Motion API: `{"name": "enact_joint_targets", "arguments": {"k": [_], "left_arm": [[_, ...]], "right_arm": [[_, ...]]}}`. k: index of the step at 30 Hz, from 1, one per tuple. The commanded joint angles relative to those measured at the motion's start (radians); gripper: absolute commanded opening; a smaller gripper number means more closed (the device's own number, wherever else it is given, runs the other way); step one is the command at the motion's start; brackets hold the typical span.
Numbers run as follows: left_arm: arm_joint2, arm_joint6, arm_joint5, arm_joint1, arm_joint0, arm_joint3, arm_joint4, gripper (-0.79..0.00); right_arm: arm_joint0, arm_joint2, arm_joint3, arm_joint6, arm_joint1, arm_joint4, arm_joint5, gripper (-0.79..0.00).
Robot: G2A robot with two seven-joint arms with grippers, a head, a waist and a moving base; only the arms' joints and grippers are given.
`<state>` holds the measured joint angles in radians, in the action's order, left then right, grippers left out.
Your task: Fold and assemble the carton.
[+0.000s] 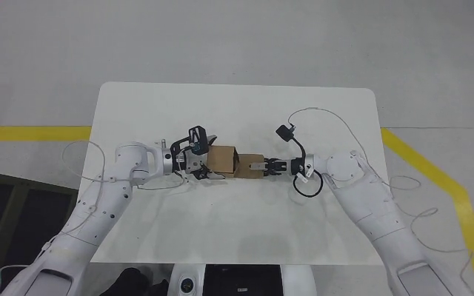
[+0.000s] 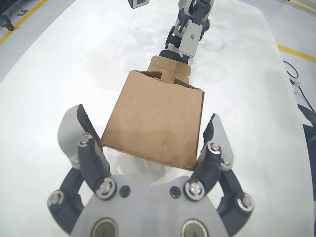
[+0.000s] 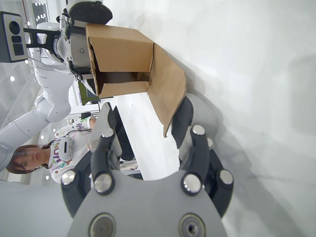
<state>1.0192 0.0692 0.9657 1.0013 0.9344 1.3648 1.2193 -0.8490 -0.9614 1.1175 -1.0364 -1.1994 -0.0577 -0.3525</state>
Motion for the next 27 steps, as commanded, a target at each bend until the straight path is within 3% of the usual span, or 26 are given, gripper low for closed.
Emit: {"name": "enact_joint_targets", "arguments": {"k": [1,24,27], "left_arm": [[0.001,-0.002,0.002,0.0,0.0,-0.002,-0.001,0.0],[0.004,-0.003,0.014,0.002,-0.001,-0.006,0.005,0.0],[0.004,-0.002,0.015,0.003,-0.002,-0.01,0.006,0.0]], "right_arm": [[0.011,0.018,-0.013,0.003,-0.008,-0.023,-0.01,-0.219],[0.122,0.116,-0.061,-0.018,-0.073,-0.197,-0.096,-0.2],[0.125,0.12,-0.086,-0.018,-0.078,-0.215,-0.105,-0.311]]}}
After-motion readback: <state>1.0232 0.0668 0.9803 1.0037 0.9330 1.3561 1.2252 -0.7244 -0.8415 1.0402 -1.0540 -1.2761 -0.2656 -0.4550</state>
